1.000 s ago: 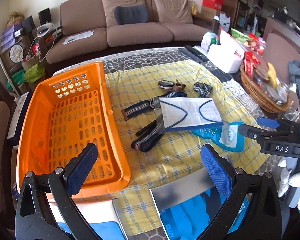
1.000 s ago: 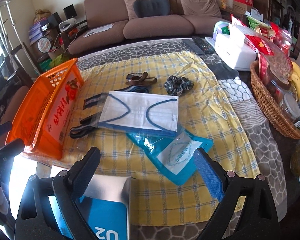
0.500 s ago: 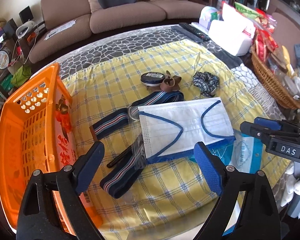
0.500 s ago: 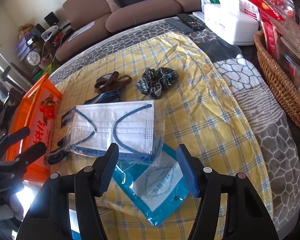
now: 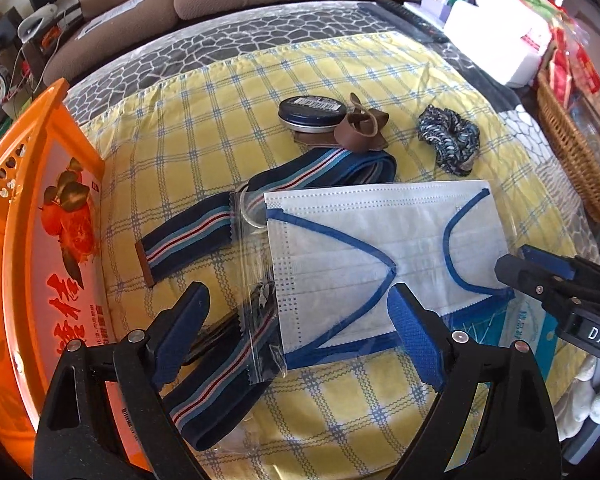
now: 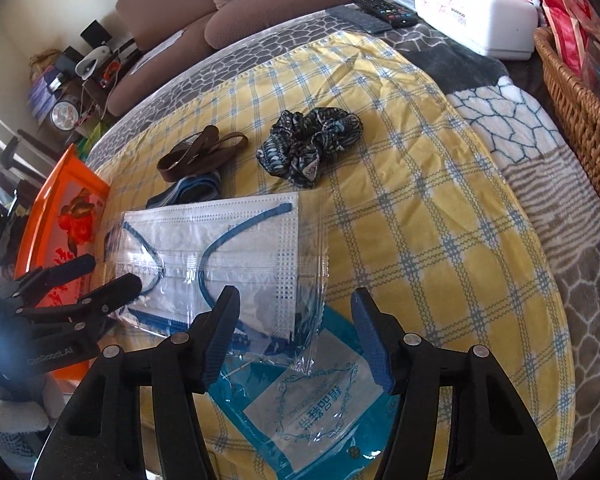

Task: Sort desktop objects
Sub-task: 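Lower the right tool onto the bagged face mask and close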

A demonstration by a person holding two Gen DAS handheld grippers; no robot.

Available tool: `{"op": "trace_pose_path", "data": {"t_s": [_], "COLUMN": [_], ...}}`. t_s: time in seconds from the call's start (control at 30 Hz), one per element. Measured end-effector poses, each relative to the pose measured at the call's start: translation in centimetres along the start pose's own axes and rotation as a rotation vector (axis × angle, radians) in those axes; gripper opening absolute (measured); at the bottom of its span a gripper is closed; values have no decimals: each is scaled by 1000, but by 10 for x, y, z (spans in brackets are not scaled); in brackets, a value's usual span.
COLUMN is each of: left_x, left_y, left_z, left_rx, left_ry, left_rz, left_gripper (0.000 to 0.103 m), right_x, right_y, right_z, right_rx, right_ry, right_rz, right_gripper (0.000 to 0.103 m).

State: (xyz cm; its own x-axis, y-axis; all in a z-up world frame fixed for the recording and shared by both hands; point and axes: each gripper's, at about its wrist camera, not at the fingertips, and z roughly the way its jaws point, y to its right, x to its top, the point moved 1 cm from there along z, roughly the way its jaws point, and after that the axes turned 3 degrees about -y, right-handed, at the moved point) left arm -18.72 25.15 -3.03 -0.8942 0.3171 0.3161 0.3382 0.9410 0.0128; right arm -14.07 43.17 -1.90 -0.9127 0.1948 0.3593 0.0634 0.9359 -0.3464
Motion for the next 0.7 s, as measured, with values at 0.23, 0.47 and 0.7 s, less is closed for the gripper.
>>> {"op": "trace_pose_path", "data": {"t_s": [0.23,0.47,0.7], "left_x": [-4,-5,-8], "left_y": [-1,0,8], "left_z": [3,-17,-34], "left_rx": [-55,-141,-164], "left_ry": [-27,-40,-22], "left_rz": [-12,-46,-24], "left_gripper": [63,54,54], "right_x": [0,0,-3], "right_y": [-1,-13,-32], "right_z": [6,-6,-24], "right_rx": [25,32,16], "right_ry": [-20,-14,1], "right_rz": [12,-7,-44], "right_gripper": [45,41,40]}}
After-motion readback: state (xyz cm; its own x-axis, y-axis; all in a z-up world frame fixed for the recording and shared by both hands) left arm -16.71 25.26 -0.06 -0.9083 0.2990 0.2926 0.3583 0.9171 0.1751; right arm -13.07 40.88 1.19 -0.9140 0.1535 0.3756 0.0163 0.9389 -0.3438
